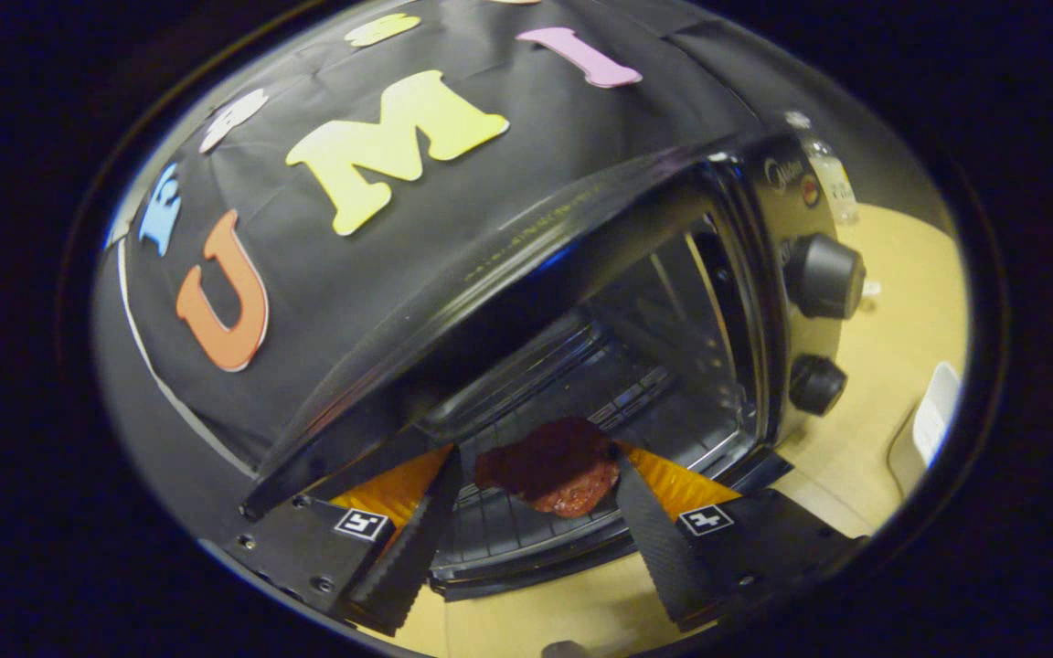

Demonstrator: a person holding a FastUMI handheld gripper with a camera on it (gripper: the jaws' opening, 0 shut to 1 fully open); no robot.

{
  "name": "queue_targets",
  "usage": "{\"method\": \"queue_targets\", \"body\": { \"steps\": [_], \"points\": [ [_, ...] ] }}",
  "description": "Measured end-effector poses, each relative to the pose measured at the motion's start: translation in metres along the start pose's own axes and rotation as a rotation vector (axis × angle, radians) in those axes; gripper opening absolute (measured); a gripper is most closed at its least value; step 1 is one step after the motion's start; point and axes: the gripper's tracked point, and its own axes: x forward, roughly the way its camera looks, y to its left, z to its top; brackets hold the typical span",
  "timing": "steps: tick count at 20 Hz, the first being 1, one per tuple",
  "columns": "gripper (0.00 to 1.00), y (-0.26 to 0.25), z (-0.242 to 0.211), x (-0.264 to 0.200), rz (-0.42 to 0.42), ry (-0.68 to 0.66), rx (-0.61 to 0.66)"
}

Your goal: Open the toaster oven, put the food inside, and close the toaster oven door.

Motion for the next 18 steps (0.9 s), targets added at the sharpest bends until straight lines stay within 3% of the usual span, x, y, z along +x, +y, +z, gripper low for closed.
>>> {"method": "queue_targets", "body": {
  "steps": [9, 18],
  "points": [
    [1.0, -0.016, 0.004, -0.044, 0.011, 0.04, -0.243],
    [1.0, -0.03, 0.023, -0.138, 0.005, 0.086, -0.448]
  ]
}}
